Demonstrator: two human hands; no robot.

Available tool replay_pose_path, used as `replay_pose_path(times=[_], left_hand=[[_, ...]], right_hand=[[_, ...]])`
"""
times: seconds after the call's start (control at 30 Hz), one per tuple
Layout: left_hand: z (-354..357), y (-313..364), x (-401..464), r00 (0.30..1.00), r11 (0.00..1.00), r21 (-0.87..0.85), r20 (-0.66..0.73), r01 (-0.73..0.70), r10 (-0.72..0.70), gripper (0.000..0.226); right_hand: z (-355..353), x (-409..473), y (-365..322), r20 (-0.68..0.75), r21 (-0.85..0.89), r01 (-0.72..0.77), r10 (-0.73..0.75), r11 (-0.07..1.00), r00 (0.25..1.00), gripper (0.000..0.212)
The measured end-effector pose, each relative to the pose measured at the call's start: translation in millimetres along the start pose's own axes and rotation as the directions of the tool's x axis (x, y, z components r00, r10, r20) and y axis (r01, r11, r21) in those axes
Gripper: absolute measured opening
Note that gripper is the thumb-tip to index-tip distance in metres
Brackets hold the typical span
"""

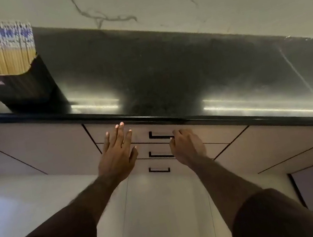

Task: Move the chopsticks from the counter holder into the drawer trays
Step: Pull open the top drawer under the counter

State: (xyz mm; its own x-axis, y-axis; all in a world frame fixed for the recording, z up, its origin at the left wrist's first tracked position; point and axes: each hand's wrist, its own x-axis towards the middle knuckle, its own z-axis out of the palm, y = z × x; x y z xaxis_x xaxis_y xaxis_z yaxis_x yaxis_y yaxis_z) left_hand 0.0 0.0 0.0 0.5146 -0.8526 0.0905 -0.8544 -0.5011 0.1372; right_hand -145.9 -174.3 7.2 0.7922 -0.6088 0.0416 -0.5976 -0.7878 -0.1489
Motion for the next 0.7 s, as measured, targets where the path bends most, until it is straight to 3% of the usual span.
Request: replay_pose_path(times=[0.17,0.27,0.5,0.7], left_hand=[[46,-13,4,0.999,0.999,-0.026,-0.013,0.037,-0.037,0.067],[61,-20,3,0.998,0.998,-0.038,-0.003,0.058,-0.058,0.071],[77,-31,-8,0.995,0.993,-0.063,0.010,0.100,-0.100,0.077],[69,-39,-23,0.999,0.999,-0.036,-0.023,0.039,-0.040,0.078]], right_hand=[[44,34,4,0.290,0.001,-0.104,0.099,0.995,0.952,0.040],[66,41,2,0.393,0.044,-0.185,0.153,0.982,0.907,0.049],[76,43,-3,0.362,0.051,-0.252,0.217,0.966,0.907,0.049],[81,21,-11,0.341,0.024,-0.259,0.235,0.966,0.910,0.047]])
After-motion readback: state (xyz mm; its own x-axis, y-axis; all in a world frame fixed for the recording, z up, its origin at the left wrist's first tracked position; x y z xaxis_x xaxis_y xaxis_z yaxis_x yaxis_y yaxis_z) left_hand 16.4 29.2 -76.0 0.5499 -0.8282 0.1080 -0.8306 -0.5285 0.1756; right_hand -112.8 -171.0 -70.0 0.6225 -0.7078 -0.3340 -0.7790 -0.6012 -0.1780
